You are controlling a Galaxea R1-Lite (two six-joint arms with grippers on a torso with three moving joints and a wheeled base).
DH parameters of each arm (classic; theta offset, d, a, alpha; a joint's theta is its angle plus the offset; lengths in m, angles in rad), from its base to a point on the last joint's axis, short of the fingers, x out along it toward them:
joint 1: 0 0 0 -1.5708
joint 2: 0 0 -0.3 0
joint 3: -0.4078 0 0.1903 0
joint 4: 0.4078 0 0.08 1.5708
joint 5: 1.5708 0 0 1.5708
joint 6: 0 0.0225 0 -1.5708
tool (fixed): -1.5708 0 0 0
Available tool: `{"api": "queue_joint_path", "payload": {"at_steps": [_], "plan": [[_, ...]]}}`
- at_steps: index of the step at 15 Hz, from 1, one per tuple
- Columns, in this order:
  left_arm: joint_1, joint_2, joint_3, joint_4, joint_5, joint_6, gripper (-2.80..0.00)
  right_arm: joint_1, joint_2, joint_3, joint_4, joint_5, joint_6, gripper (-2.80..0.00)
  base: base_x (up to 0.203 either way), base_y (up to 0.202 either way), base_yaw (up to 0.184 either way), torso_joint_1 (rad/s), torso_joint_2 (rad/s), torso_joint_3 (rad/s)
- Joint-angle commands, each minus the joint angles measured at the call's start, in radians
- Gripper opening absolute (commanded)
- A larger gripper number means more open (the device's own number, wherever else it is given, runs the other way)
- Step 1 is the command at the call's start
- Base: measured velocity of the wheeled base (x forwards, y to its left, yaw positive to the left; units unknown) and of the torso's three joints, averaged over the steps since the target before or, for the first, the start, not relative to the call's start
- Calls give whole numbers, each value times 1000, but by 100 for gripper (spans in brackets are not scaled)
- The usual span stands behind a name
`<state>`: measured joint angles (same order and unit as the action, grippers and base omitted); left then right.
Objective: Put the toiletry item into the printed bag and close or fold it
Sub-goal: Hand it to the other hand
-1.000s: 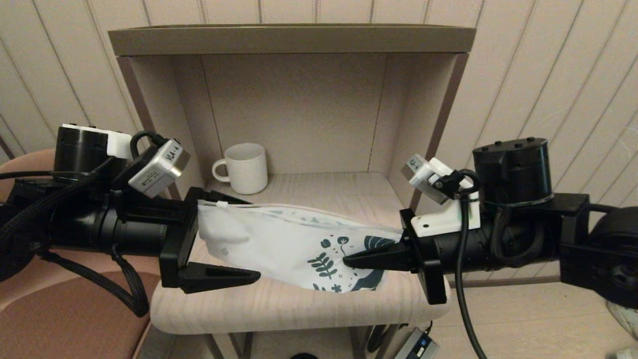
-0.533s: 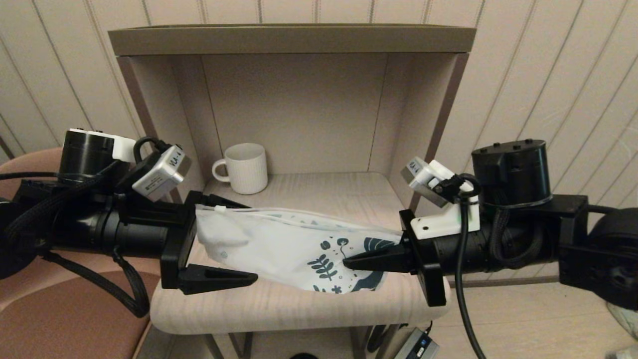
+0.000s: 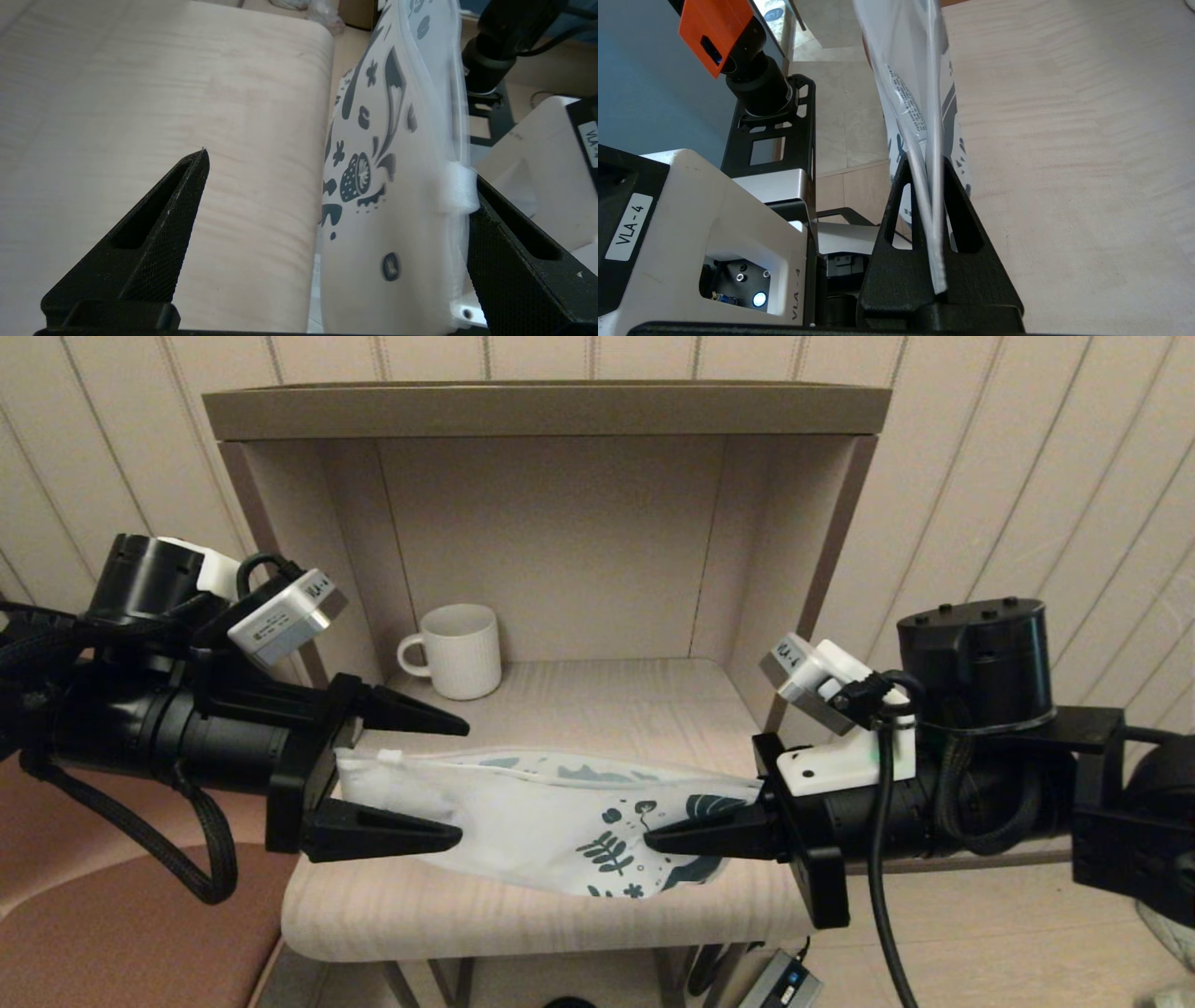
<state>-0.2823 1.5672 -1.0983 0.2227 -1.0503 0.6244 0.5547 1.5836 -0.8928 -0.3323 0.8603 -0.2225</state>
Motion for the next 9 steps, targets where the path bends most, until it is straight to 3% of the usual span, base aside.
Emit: {"api": "queue_joint_path", "payload": {"at_steps": [1,8,9], "plan": [[0,2,3,4,-1,14,0,1,-4,0,-4,5,-1,-280,0,0,0,0,0,0],[22,6,-8,3,-4,17,0,1,-2,0,-4,6,-3,-280,0,0,0,0,0,0],[21,8,-10,5,-5,14,-280,1,-1,0,-4,6,-3,-280,0,0,0,0,0,0]]}}
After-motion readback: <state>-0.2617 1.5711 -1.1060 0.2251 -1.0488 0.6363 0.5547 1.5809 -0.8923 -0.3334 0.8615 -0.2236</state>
